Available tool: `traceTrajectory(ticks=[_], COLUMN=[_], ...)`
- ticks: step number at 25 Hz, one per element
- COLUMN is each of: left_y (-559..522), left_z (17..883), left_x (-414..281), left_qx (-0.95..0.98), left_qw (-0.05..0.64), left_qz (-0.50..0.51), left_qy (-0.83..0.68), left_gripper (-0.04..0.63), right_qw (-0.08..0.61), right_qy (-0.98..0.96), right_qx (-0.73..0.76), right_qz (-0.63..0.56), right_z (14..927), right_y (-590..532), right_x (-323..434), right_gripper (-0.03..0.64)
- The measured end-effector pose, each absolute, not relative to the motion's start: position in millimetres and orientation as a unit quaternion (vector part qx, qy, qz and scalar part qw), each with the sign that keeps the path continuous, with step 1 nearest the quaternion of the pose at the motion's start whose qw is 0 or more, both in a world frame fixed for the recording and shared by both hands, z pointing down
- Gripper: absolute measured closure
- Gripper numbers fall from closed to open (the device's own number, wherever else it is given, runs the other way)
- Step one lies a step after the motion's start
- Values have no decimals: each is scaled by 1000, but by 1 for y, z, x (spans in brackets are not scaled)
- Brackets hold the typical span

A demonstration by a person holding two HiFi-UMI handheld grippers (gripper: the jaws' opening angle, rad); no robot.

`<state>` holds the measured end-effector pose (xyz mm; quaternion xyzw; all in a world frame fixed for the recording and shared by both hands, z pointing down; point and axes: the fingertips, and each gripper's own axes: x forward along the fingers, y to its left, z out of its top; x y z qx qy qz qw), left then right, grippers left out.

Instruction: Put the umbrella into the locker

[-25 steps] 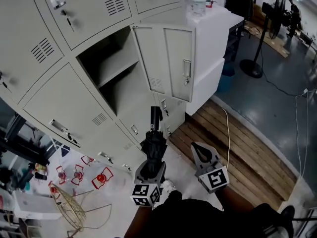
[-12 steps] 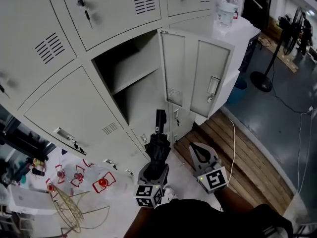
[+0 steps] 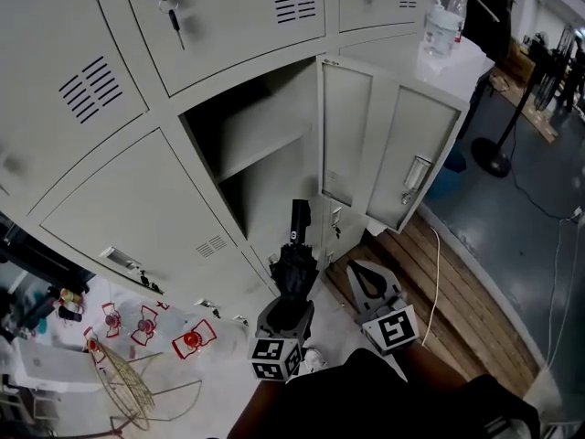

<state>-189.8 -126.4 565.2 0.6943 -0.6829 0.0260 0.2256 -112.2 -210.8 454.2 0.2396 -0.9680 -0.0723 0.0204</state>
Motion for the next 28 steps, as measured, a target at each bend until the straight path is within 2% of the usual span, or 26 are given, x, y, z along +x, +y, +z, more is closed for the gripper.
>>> traceTrajectory(ticks=[8,16,28], left_y=[-157,-200,-259], left_z=[569,567,564], left_x=[-212,-233,-280], left_qx=[666,616,518], left_qw=[221,217,248], left_qz=[38,52,99], left_qy=[-712,-756,-813], left_gripper=[342,342,344], right_qw=[29,28,-6], right_qy=[-975,-988,-997], right_qx=[209,106,38], right_qz=[-62,-106,-60], right_z=[468,469,471], right_y=[-239,-266,-301], right_x=[-127,-156,-180], right_gripper=[617,617,617])
